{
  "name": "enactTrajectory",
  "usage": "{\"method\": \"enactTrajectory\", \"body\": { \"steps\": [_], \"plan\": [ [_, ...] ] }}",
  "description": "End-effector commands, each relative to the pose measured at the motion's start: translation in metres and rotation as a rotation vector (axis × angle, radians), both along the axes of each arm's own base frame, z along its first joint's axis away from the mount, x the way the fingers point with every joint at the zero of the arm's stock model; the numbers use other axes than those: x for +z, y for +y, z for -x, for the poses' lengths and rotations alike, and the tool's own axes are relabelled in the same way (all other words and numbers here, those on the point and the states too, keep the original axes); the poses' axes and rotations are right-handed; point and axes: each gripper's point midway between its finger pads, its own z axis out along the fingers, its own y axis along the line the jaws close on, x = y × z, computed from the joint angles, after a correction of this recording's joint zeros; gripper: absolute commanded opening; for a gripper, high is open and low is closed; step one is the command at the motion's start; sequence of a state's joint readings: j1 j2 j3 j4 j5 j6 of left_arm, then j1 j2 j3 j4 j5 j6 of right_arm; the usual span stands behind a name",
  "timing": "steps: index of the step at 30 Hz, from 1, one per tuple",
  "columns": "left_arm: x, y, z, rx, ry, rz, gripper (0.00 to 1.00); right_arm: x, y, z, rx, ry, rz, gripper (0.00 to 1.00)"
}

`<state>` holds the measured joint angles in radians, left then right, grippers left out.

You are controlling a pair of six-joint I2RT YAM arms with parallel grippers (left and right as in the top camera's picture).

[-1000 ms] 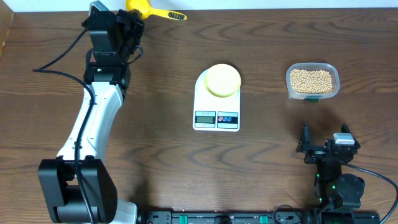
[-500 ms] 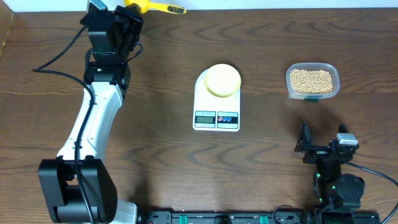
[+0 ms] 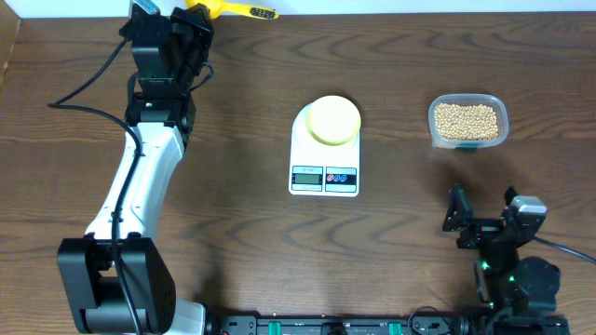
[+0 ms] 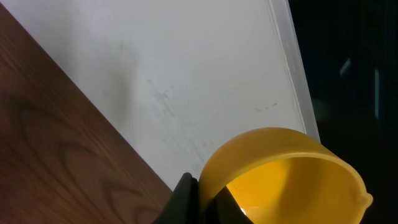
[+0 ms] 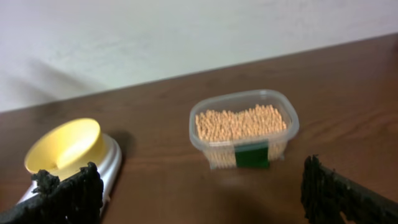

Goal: Scoop item into bowl and weigh 50g on scale
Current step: 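Raise the right arm and move the right gripper toward the scoop handle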

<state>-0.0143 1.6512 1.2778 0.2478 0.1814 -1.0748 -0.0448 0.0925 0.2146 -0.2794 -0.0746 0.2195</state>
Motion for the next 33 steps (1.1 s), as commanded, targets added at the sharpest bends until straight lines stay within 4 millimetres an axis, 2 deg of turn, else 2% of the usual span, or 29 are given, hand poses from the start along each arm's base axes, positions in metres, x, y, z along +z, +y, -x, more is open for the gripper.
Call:
{"method": "enactTrajectory", "body": {
  "steps": [1,5,15,22,26,30,33],
  "plan": [
    [0.006,0.003,-0.001,0.013,-0.016,0.002,0.07,0.023,0.0,-0.002,0.001,0.005,-0.013,0.99],
    [0.006,0.003,-0.001,0.013,-0.015,0.002,0.08,0.037,0.004,-0.012,0.025,0.045,-0.019,0.99],
    [0.006,0.003,-0.001,0.012,-0.015,0.002,0.08,0.058,0.027,-0.063,0.166,0.281,-0.077,0.99],
    [0.006,0.003,-0.001,0.012,-0.015,0.002,0.07,0.079,0.058,-0.104,0.361,0.341,-0.146,0.99],
    [0.006,0.003,-0.001,0.012,-0.014,0.002,0.08,0.085,0.072,-0.116,0.454,0.352,-0.18,0.99],
    [0.005,0.003,-0.001,0.012,-0.011,0.002,0.07,0.08,0.073,-0.124,0.462,0.37,-0.188,0.99],
    [0.005,0.002,-0.001,0.011,-0.011,0.002,0.07,0.084,0.076,-0.125,0.486,0.348,-0.191,0.99]
  ]
}}
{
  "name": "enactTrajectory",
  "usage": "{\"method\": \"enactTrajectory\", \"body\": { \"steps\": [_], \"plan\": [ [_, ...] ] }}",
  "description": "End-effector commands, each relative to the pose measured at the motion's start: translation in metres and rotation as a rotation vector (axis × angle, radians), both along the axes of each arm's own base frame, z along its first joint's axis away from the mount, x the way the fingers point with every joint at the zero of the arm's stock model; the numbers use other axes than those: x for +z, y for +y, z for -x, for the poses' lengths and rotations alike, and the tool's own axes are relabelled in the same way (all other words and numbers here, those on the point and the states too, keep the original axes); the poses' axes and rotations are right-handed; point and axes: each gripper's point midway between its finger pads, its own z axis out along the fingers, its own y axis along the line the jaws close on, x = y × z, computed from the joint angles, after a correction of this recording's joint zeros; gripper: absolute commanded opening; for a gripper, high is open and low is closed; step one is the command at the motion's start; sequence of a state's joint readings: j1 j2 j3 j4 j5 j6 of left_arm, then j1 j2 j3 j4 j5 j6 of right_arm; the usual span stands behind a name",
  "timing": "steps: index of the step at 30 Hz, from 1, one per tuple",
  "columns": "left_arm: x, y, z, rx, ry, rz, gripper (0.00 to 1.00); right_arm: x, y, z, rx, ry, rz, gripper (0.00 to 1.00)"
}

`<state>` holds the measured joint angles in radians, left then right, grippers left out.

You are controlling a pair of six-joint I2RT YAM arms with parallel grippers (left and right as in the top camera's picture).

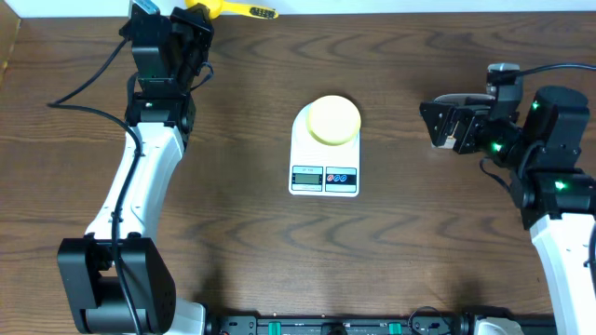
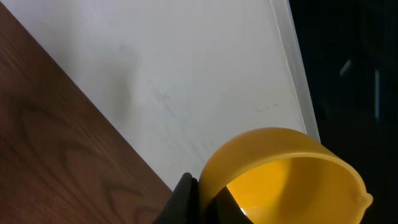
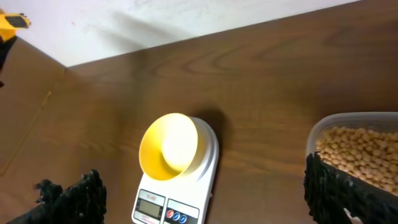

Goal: Scoop item into bowl and weigh 50g on scale
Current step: 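Raise the right arm and move the right gripper toward the scoop handle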

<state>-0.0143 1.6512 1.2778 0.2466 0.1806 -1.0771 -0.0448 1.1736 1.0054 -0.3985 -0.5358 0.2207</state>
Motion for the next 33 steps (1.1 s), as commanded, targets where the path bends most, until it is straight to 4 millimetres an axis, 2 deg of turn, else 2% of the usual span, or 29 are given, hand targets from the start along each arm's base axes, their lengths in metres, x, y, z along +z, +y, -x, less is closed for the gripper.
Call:
{"method": "enactTrajectory", "body": {
  "steps": [1,7,8,11,14,16,19,26,29,33],
  "plan": [
    [0.005,0.002,-0.001,0.01,-0.012,0.0,0.07,0.022,0.01,-0.001,0.063,-0.069,-0.036,0.99],
    [0.006,-0.002,-0.001,-0.013,-0.012,0.005,0.07,0.043,0.02,-0.009,0.155,-0.136,-0.151,0.99],
    [0.005,-0.003,0.0,-0.018,-0.012,0.006,0.07,0.045,0.021,-0.013,0.192,-0.136,-0.214,0.99],
    [0.005,-0.003,0.0,-0.02,-0.011,0.006,0.07,0.044,0.022,-0.021,0.258,-0.13,-0.296,0.99],
    [0.005,-0.006,0.0,-0.033,-0.011,0.009,0.07,0.042,0.023,-0.043,0.276,-0.153,-0.349,0.99],
    [0.005,-0.011,0.001,-0.052,-0.011,0.012,0.07,0.043,0.025,-0.05,0.277,-0.165,-0.369,0.99],
    [0.006,-0.029,0.003,-0.093,-0.011,0.015,0.07,0.041,0.033,-0.064,0.276,-0.206,-0.365,0.99],
    [0.005,-0.063,0.007,-0.137,0.012,0.114,0.08,0.037,0.053,-0.078,0.212,-0.192,-0.385,0.99],
    [0.006,-0.078,0.01,-0.158,0.027,0.171,0.08,0.035,0.06,-0.081,0.179,-0.168,-0.407,0.94],
    [0.007,-0.098,0.016,-0.225,0.035,0.2,0.08,0.038,0.073,-0.077,0.203,-0.169,-0.415,0.94]
  ]
}}
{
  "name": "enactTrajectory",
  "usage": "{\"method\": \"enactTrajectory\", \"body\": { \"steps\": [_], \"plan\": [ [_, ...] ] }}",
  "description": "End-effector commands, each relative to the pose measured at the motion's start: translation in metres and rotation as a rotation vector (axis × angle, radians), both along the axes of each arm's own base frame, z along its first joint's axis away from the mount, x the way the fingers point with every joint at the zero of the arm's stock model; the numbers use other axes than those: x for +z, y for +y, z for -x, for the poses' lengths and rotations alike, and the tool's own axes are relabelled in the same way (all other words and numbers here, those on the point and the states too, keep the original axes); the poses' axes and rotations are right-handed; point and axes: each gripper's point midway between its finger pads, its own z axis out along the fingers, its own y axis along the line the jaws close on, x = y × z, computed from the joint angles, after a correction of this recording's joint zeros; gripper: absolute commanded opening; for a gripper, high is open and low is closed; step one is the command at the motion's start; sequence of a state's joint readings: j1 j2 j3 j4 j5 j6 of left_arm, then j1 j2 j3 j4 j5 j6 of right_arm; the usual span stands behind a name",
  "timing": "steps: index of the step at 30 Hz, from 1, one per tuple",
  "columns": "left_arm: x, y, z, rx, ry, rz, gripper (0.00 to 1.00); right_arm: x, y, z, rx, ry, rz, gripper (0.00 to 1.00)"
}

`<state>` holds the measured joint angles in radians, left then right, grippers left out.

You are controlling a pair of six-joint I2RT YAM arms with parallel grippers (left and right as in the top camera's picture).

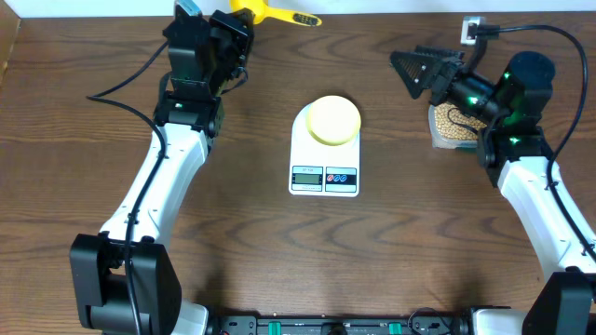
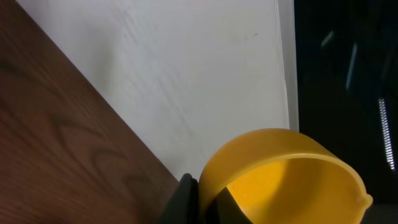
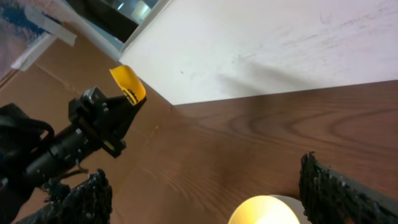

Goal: Scoop item into bowl and weigh 50g on scale
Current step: 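Raise the right arm and move the right gripper toward the scoop handle, then close the right gripper on the scoop handle beside the left gripper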

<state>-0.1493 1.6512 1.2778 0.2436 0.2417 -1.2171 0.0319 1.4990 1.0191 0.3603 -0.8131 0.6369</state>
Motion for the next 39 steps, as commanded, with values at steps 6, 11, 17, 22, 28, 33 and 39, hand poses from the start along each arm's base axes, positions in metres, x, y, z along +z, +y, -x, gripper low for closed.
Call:
{"method": "enactTrajectory", "body": {
  "steps": [6,11,17,22,28,33,39],
  "plan": [
    [0.007,-0.04,0.012,-0.135,0.006,0.067,0.08,0.007,0.014,-0.003,0.006,-0.005,-0.03,0.95],
    [0.007,-0.063,0.019,-0.187,0.008,0.068,0.08,0.016,0.025,0.003,0.051,-0.048,-0.038,0.95],
    [0.007,-0.09,0.03,-0.242,0.013,0.068,0.08,0.018,0.044,0.012,0.103,-0.056,-0.04,0.94],
    [0.006,-0.11,0.039,-0.283,0.015,0.068,0.08,0.018,0.053,0.016,0.125,-0.066,-0.036,0.88],
    [0.006,-0.128,0.047,-0.321,0.019,0.067,0.08,0.021,0.054,0.017,0.129,-0.081,-0.037,0.72],
    [0.006,-0.139,0.053,-0.345,0.02,0.066,0.08,0.025,0.058,0.019,0.139,-0.1,-0.039,0.63],
    [0.006,-0.14,0.054,-0.348,0.02,0.067,0.08,0.025,0.058,0.019,0.139,-0.104,-0.036,0.34]
  ]
}}
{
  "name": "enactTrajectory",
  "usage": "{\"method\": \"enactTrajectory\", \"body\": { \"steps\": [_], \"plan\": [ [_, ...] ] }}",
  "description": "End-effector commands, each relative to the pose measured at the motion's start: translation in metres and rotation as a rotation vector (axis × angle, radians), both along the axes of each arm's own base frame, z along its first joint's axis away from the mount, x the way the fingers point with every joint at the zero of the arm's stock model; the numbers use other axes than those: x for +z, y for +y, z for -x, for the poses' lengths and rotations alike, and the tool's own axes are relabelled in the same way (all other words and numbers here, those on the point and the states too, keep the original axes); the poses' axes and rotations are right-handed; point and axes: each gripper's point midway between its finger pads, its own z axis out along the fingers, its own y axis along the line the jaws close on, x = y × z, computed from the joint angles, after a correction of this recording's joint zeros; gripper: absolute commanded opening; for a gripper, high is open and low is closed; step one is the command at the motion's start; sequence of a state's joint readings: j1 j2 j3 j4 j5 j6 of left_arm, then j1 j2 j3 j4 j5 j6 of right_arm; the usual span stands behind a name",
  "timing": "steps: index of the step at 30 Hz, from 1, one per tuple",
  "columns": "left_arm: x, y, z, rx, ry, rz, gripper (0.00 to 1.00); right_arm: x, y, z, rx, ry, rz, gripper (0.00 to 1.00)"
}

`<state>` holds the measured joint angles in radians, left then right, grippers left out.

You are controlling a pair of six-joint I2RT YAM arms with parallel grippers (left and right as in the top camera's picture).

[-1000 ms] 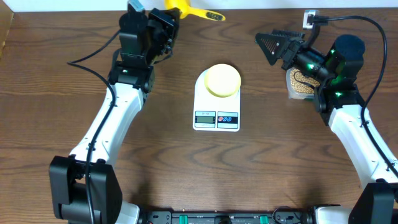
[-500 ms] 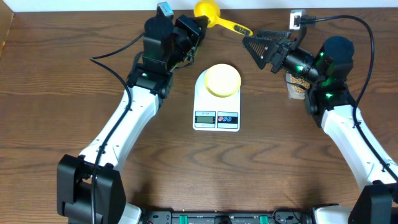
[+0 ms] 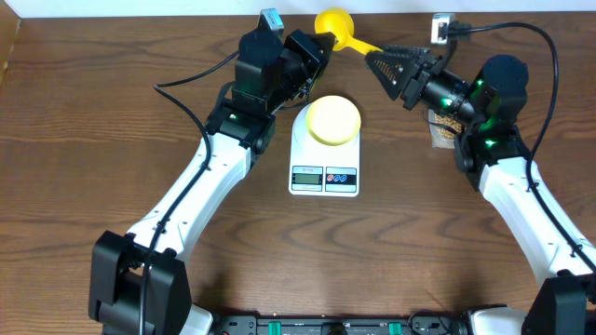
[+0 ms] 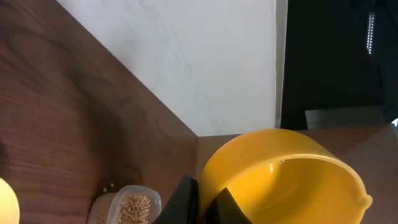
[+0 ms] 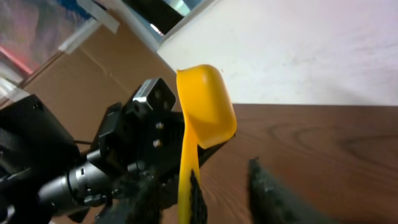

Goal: Scoop item into bowl and weigh 50g on scale
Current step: 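Close the right gripper on the scoop handle beside the left gripper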

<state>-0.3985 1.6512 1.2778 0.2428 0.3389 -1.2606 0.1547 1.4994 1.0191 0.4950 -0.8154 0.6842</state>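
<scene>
My left gripper (image 3: 310, 48) is shut on the cup rim of a yellow scoop (image 3: 333, 20), held in the air behind the scale. In the left wrist view the cup (image 4: 286, 180) fills the lower right, with the left gripper (image 4: 203, 202) pinched on its edge. The scoop's handle (image 5: 186, 177) runs down between the spread fingers of my right gripper (image 5: 202, 186), which stands open around it; the right gripper (image 3: 377, 58) meets the handle end in the overhead view. A yellow bowl (image 3: 333, 119) sits on the white scale (image 3: 307, 140).
A clear container of beans (image 3: 440, 133) stands right of the scale, mostly under my right arm; it also shows small in the left wrist view as the container (image 4: 127, 205). A white wall and cardboard lie behind the table's far edge.
My left arm has carried the scoop rightward, from back left of the scale to behind it. My right gripper has shifted left, and its open fingers now flank the scoop handle.
My left gripper held the scoop at the far back left while my right arm sat low at the front right. The right arm then stood raised over the bean container. Both grippers then came toward the middle, and now they meet at the scoop behind the scale.
</scene>
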Motion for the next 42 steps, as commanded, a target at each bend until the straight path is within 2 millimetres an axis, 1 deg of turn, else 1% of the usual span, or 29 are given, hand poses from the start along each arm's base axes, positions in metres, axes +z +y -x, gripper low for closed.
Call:
{"method": "enactTrajectory", "body": {
  "steps": [1,2,3,4,15,16,17,19,21,22,23,25,26,27,28,32,34,35,36,37,39,40,42],
  "plan": [
    [0.005,-0.003,0.001,-0.012,-0.006,0.011,0.08,-0.001,0.006,-0.001,0.015,-0.01,0.007,0.29],
    [0.005,-0.003,0.001,-0.012,-0.006,0.011,0.08,-0.001,0.006,-0.001,0.015,-0.01,0.007,0.19],
    [0.005,-0.003,0.001,-0.012,-0.006,0.011,0.08,-0.001,0.006,-0.001,0.015,-0.01,0.007,0.02],
    [0.005,-0.003,0.001,-0.012,-0.006,0.011,0.08,-0.001,0.006,-0.001,0.015,-0.01,0.007,0.01],
    [0.005,-0.003,0.001,-0.012,-0.006,0.01,0.08,0.001,0.001,-0.007,-0.029,-0.017,0.006,0.01],
    [0.005,-0.003,0.001,-0.012,-0.006,0.01,0.08,0.001,0.001,-0.007,-0.03,-0.017,0.005,0.04],
    [0.005,-0.003,0.001,-0.012,-0.006,0.01,0.08,0.002,0.0,-0.008,-0.04,-0.021,0.005,0.1],
    [0.005,-0.003,0.001,-0.012,-0.005,0.01,0.08,0.004,-0.001,-0.009,-0.045,-0.033,0.002,0.17],
    [0.005,-0.003,0.001,-0.012,-0.005,0.01,0.08,0.005,-0.001,-0.009,-0.048,-0.04,0.001,0.2],
    [0.005,-0.003,0.001,-0.012,-0.005,0.01,0.08,0.007,-0.001,-0.01,-0.05,-0.046,-0.001,0.23],
    [0.005,-0.003,0.001,-0.012,-0.005,0.01,0.08,0.007,-0.002,-0.01,-0.055,-0.046,-0.001,0.24],
    [0.005,-0.003,0.001,-0.012,-0.006,0.01,0.08,0.007,-0.002,-0.01,-0.055,-0.046,-0.001,0.24],
    [0.005,-0.003,0.001,-0.012,-0.006,0.01,0.08,0.007,-0.002,-0.01,-0.055,-0.046,-0.001,0.22],
    [0.005,-0.003,0.001,-0.013,-0.006,0.01,0.08,0.007,-0.002,-0.01,-0.055,-0.046,-0.001,0.14],
    [0.005,-0.003,0.001,-0.012,-0.005,0.011,0.08,0.007,-0.002,-0.01,-0.055,-0.046,-0.001,0.01],
    [0.005,-0.003,0.001,-0.013,-0.006,0.01,0.07,0.007,-0.002,-0.01,-0.055,-0.046,-0.001,0.01],
    [0.005,-0.003,0.001,-0.012,-0.006,0.01,0.09,0.007,-0.002,-0.01,-0.055,-0.046,-0.001,0.01],
    [0.005,-0.003,0.001,-0.012,-0.006,0.01,0.16,0.007,-0.002,-0.01,-0.055,-0.046,-0.001,0.01],
    [0.005,-0.002,0.0,-0.011,-0.006,0.01,0.37,0.007,-0.002,-0.01,-0.055,-0.046,-0.001,0.01],
    [0.005,-0.002,0.0,-0.01,-0.006,0.01,0.47,0.007,-0.002,-0.01,-0.056,-0.045,-0.001,0.01],
    [0.005,0.001,-0.001,-0.008,-0.017,-0.002,0.7,0.007,-0.004,-0.011,-0.061,-0.046,0.0,0.01],
    [0.005,0.005,-0.003,0.0,-0.016,-0.001,0.81,0.007,-0.008,-0.014,-0.074,-0.045,0.0,0.01],
    [0.005,0.008,-0.005,0.007,-0.016,-0.001,0.82,0.006,-0.013,-0.016,-0.088,-0.048,0.004,0.01]
  ]
}}
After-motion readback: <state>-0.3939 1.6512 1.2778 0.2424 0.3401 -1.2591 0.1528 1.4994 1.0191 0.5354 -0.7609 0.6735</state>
